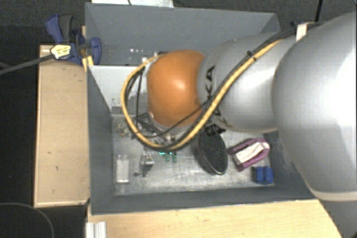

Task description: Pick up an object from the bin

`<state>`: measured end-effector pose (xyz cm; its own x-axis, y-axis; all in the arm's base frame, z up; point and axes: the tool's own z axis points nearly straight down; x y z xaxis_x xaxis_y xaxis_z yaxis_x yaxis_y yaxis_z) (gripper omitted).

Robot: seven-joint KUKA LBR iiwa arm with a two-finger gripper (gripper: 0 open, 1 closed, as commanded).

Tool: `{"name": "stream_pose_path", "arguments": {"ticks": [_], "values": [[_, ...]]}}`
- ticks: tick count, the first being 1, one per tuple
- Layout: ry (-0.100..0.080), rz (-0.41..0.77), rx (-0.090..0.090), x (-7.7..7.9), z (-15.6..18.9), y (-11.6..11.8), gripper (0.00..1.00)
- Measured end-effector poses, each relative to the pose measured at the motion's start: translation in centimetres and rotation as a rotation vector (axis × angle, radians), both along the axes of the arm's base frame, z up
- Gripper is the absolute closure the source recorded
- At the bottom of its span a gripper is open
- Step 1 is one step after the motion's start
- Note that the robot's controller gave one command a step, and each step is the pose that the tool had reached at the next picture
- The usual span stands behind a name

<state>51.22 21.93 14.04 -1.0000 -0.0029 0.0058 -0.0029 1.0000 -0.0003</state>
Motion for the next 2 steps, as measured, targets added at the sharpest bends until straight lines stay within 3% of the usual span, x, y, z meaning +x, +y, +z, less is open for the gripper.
{"name": "stream_pose_path", "arguments": {"ticks": [1,2], "values": [[-0.005,0.080,-0.003,2.3,-4.1,-12.6,0.00],[-0.013,0.008,0.000,-2.8,-6.9,-20.1,0.00]]}}
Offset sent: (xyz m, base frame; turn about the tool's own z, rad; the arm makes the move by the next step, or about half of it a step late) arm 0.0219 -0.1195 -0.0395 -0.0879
